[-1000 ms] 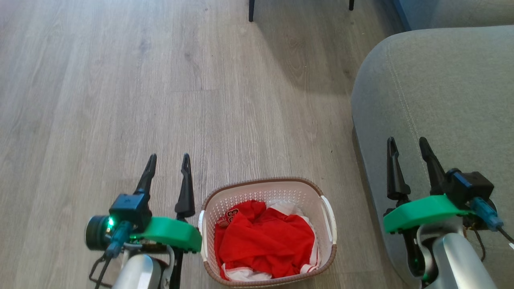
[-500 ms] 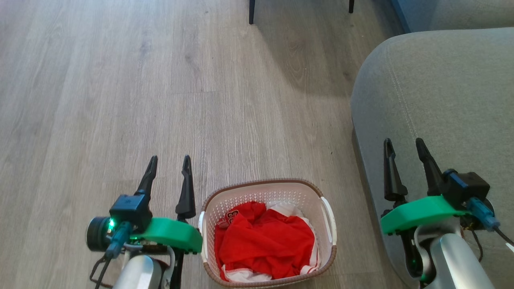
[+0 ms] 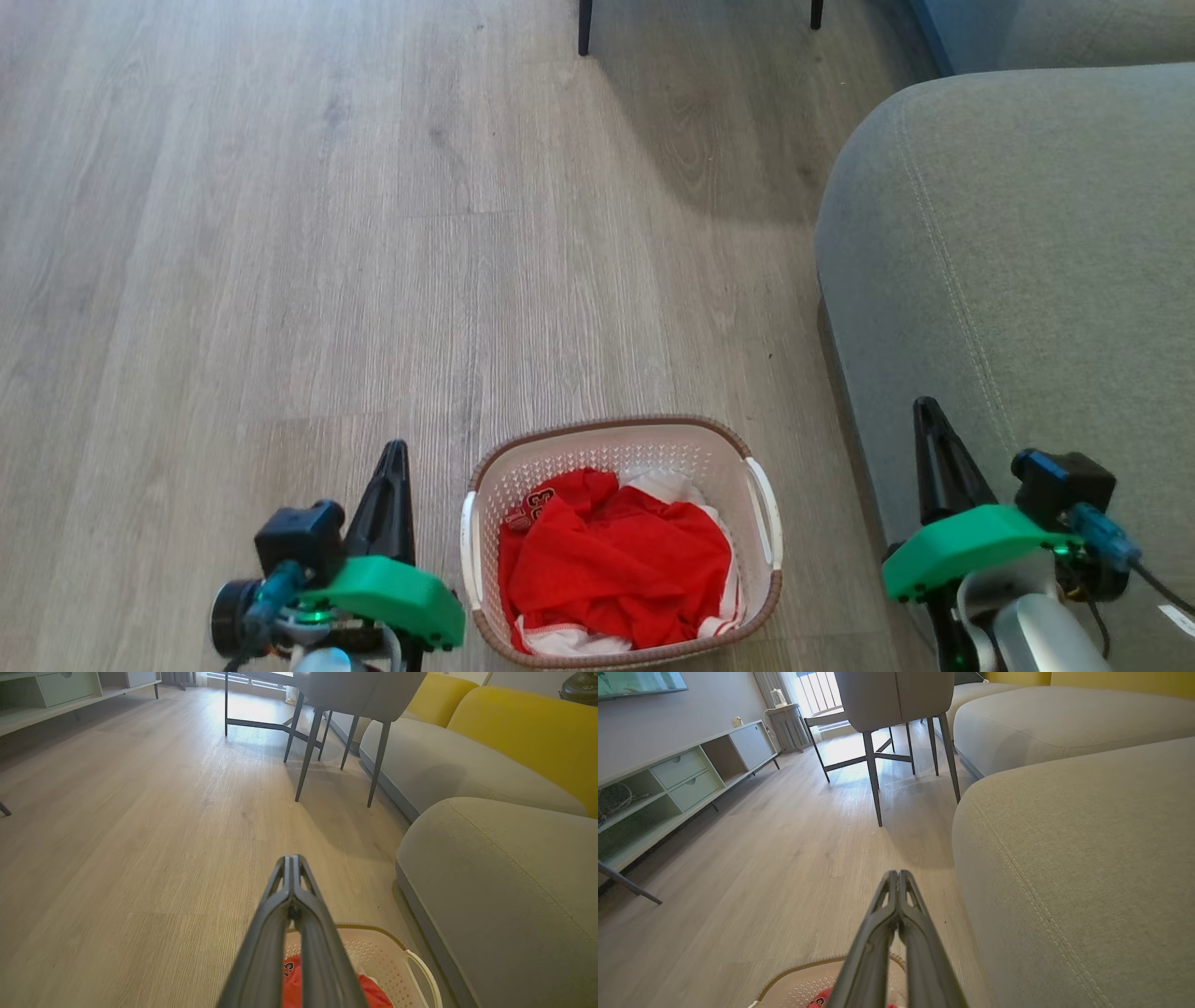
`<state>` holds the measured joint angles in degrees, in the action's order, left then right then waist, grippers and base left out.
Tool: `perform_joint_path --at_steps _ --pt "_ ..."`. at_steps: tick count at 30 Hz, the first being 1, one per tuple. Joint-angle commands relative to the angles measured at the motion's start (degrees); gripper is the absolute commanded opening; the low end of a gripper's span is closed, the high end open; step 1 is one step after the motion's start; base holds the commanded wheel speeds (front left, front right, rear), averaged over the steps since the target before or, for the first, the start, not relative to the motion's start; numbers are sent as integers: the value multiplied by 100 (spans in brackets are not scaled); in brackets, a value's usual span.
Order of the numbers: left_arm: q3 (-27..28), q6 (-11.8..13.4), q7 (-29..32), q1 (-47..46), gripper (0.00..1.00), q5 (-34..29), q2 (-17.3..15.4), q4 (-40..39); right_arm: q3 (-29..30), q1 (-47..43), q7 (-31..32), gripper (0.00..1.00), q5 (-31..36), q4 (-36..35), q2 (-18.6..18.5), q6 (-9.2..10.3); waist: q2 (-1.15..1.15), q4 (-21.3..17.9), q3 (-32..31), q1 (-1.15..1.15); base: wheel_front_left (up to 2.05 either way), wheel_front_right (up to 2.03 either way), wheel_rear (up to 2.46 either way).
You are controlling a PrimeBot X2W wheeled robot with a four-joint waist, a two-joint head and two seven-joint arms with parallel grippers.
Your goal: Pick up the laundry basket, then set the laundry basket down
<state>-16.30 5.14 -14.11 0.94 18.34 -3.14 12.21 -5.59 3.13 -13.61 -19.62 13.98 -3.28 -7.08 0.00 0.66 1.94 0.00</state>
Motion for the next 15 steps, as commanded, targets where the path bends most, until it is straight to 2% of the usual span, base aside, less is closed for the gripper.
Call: perform_joint_path --at_steps 1,15 --pt "72 -33 33 -273 0 154 -15 -187 42 217 38 0 -159 -195 -24 -3 0 0 -3 0 0 0 0" --pt "258 -187 216 -336 0 1082 -66 -115 124 228 227 0 -1056 -169 -59 -7 0 -8 -24 0 0 0 0"
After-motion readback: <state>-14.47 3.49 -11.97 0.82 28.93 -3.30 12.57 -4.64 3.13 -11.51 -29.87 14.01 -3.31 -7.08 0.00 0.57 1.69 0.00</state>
